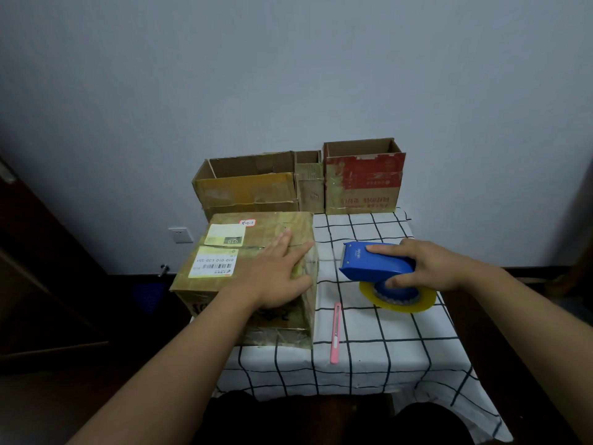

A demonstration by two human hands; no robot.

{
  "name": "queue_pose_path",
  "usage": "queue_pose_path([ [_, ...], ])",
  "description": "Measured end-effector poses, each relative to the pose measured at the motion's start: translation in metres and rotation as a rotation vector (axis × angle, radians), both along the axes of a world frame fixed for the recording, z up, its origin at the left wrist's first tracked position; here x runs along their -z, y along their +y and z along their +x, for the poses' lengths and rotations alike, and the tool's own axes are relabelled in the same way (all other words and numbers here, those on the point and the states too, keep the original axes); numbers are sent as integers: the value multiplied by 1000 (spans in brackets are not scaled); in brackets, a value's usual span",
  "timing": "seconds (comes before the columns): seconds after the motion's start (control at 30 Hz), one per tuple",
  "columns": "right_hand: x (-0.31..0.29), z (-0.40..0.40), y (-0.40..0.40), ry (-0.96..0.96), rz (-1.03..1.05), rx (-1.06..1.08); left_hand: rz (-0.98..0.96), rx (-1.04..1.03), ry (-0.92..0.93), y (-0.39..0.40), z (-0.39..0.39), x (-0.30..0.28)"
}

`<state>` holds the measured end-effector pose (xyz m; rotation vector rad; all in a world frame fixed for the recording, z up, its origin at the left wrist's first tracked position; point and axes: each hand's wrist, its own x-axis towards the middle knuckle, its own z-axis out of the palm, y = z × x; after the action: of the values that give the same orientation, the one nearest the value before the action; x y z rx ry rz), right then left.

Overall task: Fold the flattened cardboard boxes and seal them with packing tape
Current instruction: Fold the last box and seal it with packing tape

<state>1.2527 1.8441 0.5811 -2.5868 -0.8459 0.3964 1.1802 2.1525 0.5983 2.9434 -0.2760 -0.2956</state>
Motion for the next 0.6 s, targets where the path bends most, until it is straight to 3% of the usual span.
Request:
queue_pose_path([
  [0.3, -5, 7, 41, -10, -169, -26, 8, 55, -57, -3, -1, 1],
  [0.6, -15, 11, 62, 57, -194, -37, 97, 72, -54, -10, -1, -6],
])
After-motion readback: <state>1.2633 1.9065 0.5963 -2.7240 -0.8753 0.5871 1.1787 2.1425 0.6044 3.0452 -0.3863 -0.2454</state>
